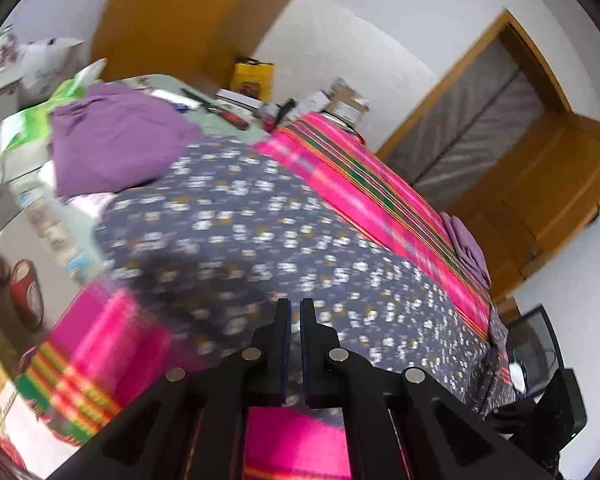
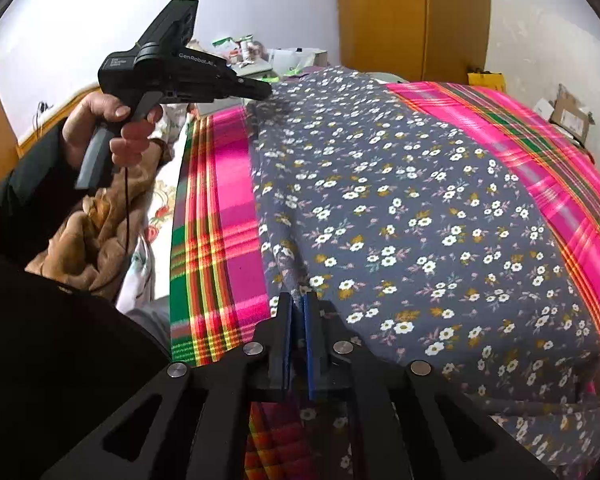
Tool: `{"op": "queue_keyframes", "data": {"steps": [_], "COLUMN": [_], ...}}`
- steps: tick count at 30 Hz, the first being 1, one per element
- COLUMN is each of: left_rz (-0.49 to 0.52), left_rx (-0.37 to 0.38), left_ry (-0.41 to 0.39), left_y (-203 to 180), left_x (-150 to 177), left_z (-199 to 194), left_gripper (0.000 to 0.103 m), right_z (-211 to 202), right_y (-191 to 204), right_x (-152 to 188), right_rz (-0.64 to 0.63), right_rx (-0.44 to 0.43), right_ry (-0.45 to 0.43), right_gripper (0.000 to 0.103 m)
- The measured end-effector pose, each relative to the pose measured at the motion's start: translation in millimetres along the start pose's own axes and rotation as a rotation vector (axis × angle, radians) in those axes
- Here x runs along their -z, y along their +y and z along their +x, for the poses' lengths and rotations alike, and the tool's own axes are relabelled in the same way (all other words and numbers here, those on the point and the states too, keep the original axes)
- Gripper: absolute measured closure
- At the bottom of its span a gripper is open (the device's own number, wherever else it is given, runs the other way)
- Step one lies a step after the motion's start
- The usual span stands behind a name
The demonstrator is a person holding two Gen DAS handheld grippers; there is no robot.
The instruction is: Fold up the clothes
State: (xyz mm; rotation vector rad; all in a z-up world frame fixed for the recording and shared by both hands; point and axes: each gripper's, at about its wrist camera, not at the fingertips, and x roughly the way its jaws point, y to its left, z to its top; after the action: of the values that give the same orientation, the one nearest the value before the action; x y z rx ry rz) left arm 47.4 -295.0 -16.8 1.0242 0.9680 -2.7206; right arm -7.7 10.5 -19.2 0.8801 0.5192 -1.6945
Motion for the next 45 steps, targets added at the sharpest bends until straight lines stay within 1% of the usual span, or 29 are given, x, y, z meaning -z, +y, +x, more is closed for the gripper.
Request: {"op": "queue_keyframes", "data": {"steps": [2,4,6,8,10,12,16,18,20,22,23,25,26,27,28,30,33,36,40,41,43,45], "left_rz": [0.012,-0.01,-0.027,-0.043,-0.032,0.001,0.063,0.096,0.131,0.149,0.147,0.132,0.119,0.107,0.094,0.071,0.054,0.057,0.032,0.014,-0.016,-0.034], "left_rx": [-0.01,-0.039,-0.031,-0.022,-0.043,-0.063,-0.019,-0.012,-0.002,0.001,-0.013,-0.036,-0.048,-0.057,-0.031,-0.02,-0.035,-0.035,-0.074,-0.098,-0.107,-0.084], "left_ry": [0.04,0.079,0.071,0.067,0.068,0.064,0.02,0.024,0.037,0.056,0.073,0.103,0.122,0.135,0.114,0.113,0.098,0.044,-0.01,-0.01,0.003,0.011], "left_y": [-1,7,16,23,23,15,-12,-25,-40,-45,-44,-36,-30,-24,-18,-10,-4,-2,18,25,38,41], "left_x": [2,8,16,22,24,21,-6,-20,-34,-42,-45,-43,-41,-40,-38,-37,-39,-54,-85,-91,-99,-102], "left_z": [14,22,19,9,5,1,5,17,37,57,68,79,85,91,86,78,64,53,55,59,64,62], "left_gripper": [0.1,0.1,0.1,0.101,0.101,0.101,0.1,0.1,0.1,0.1,0.1,0.1,0.1,0.1,0.1,0.1,0.1,0.1,0.1,0.1,0.1,0.1], "right_z": [-7,-17,-25,-30,-34,-31,-21,-8,7,27,36,56,63,68,67,64,61,59,60,60,59,56], "right_y": [0,-2,-7,-15,-24,-36,-62,-73,-83,-93,-98,-112,-119,-128,-134,-140,-133,-123,-115,-114,-113,-112], "right_x": [-3,-6,-7,-9,-12,-20,-45,-63,-81,-97,-103,-110,-110,-108,-105,-103,-106,-113,-118,-119,-117,-114], "right_rz": [0.012,0.033,0.068,0.105,0.144,0.188,0.275,0.293,0.298,0.29,0.292,0.297,0.311,0.34,0.365,0.39,0.384,0.373,0.372,0.374,0.383,0.392], "right_rx": [-0.004,0.006,0.038,0.07,0.103,0.139,0.184,0.174,0.172,0.182,0.195,0.236,0.261,0.266,0.252,0.237,0.246,0.221,0.186,0.181,0.171,0.167], "right_ry": [-0.022,-0.057,-0.097,-0.123,-0.137,-0.134,-0.123,-0.112,-0.098,-0.08,-0.069,-0.031,-0.011,-0.002,-0.017,-0.028,-0.035,-0.059,-0.073,-0.073,-0.071,-0.072], "right_gripper": [0.093,0.091,0.087,0.077,0.075,0.075,0.075,0.075,0.075,0.076,0.077,0.078,0.08,0.081,0.083,0.083,0.082,0.082,0.082,0.082,0.082,0.081]}}
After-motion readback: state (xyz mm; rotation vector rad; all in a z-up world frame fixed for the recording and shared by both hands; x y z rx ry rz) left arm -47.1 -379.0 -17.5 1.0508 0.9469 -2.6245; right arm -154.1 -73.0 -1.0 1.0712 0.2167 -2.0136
